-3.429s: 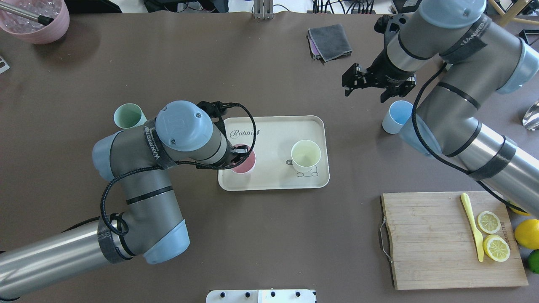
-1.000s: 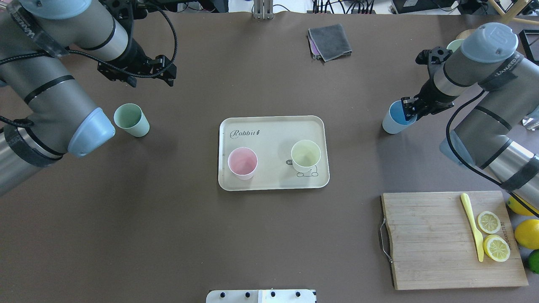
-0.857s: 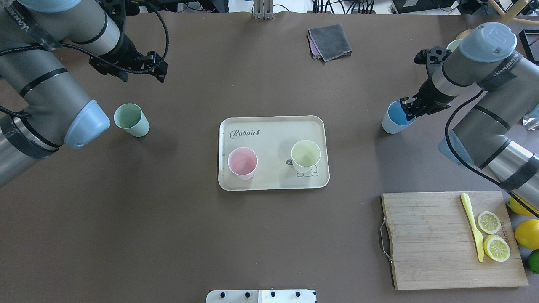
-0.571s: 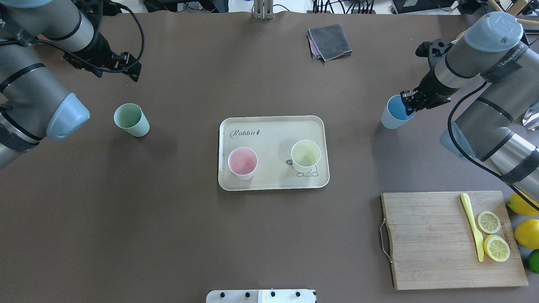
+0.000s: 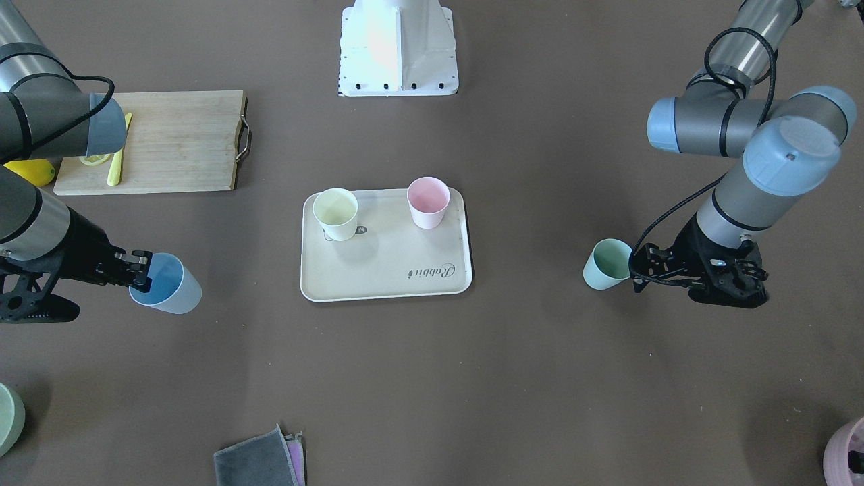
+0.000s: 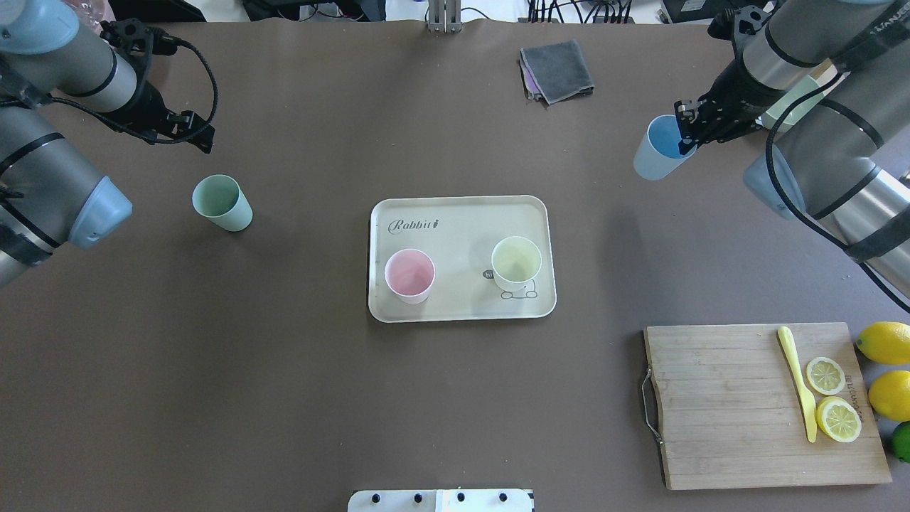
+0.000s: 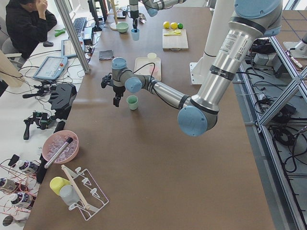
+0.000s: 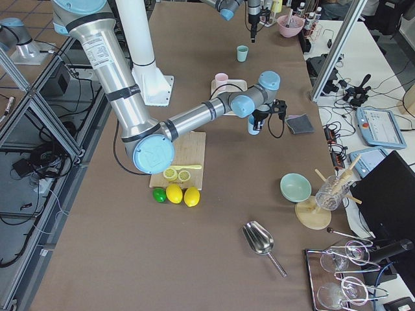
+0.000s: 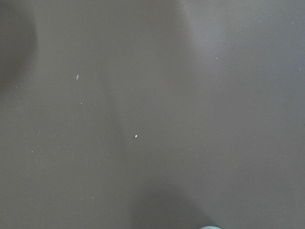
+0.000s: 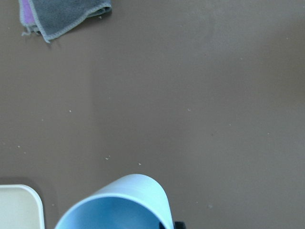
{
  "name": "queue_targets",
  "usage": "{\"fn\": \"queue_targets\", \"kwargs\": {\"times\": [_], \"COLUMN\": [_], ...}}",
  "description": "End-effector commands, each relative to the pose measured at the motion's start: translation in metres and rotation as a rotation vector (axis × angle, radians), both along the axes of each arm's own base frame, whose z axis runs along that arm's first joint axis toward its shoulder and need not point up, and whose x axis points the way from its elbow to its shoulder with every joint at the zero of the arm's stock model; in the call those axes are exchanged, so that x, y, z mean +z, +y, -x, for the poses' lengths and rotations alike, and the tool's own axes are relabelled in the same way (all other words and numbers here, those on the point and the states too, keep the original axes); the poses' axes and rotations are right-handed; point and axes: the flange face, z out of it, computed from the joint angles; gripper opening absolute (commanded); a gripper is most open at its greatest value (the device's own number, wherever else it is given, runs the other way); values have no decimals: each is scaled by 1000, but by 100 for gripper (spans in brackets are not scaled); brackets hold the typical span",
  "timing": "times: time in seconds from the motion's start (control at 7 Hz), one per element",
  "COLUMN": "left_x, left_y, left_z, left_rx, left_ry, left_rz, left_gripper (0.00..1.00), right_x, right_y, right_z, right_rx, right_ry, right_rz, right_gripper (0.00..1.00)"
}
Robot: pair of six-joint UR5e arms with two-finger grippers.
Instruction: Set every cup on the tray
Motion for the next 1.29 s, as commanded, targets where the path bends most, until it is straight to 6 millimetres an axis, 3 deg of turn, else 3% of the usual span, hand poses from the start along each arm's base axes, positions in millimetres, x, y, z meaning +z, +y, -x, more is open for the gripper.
{"fn": "queue_targets", "kwargs": {"times": [0.0,0.29,0.57,0.71,1.0,1.14], "left_x": [6,40,30,21,24,28], "left_y": [8,28,43,45,52,58], "left_z": [-7,-7,-23,-23,-37,-49], "left_rx": [-11,-1,-14,-16,-8,7], "left_ry": [24,37,74,85,85,76], "left_rz": [7,-1,21,17,35,36], "left_gripper": [97,97,97,97,95,55], "right_x": [-25,-46,-73,-74,-79,-84], "right_y": [-10,-10,-12,-12,-12,-11], "right_z": [-7,-6,4,5,7,13], "right_rx": [9,6,27,28,27,29], "right_ry": [-14,-24,-46,-47,-49,-53], "right_rz": [8,5,16,16,11,20], "right_gripper": [0,0,0,0,0,0]}}
